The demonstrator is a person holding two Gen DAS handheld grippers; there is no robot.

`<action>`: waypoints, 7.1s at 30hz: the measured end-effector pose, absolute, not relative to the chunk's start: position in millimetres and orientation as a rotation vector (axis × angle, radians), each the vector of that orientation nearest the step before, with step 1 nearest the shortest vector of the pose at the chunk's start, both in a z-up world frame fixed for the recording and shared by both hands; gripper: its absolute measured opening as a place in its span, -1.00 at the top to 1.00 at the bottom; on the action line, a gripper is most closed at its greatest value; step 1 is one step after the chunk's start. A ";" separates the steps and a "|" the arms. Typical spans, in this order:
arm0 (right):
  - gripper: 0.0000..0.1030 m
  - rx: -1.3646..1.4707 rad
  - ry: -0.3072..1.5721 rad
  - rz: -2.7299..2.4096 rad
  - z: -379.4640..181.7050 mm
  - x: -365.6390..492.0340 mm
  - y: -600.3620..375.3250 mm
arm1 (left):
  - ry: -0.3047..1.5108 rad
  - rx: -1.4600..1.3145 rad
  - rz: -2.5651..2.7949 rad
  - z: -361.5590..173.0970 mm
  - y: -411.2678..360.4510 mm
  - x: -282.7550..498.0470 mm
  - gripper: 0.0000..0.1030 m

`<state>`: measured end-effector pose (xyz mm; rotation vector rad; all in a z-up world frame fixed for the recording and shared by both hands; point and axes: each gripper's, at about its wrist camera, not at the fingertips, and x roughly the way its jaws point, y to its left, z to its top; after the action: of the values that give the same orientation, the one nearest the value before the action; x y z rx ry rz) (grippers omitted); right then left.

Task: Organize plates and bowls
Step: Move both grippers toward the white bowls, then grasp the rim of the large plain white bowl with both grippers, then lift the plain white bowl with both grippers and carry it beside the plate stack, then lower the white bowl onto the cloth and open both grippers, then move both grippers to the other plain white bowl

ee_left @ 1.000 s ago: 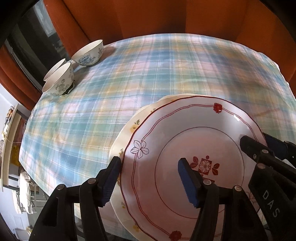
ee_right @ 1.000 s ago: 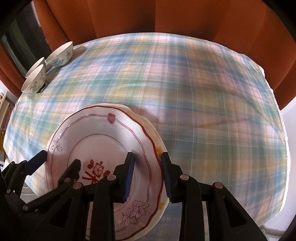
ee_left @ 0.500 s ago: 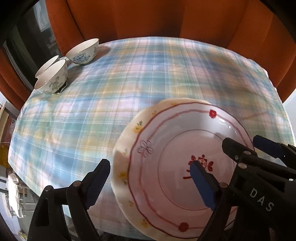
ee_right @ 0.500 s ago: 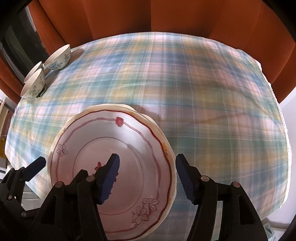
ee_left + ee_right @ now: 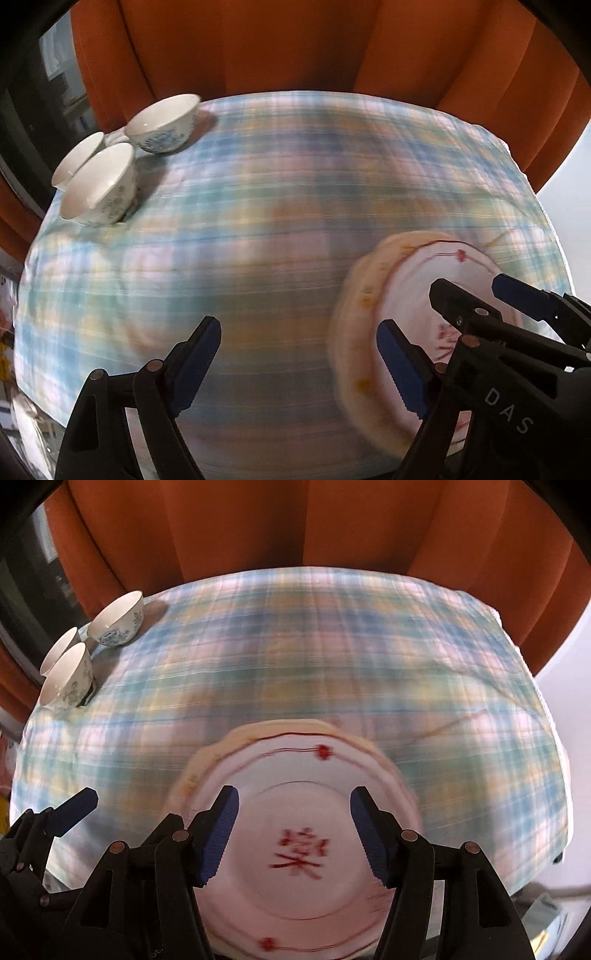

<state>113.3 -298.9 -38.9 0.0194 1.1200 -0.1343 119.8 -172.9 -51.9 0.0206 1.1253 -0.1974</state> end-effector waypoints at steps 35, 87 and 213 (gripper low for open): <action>-0.93 0.036 1.141 -0.145 -63.0 163.9 -53.0 | 1.147 -0.020 -0.213 -66.6 47.3 175.1 -0.60; 0.58 0.148 1.095 -0.135 -67.1 251.5 -48.7 | 1.117 0.055 -0.160 -73.1 36.7 241.9 0.42; -0.53 0.042 0.932 -0.154 -48.5 326.1 77.7 | 0.980 -0.005 -0.010 -58.9 188.8 338.5 -0.64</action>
<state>326.1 77.7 -48.5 0.0425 0.9315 -0.1535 338.5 188.8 -58.9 -0.0054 0.9805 -0.0104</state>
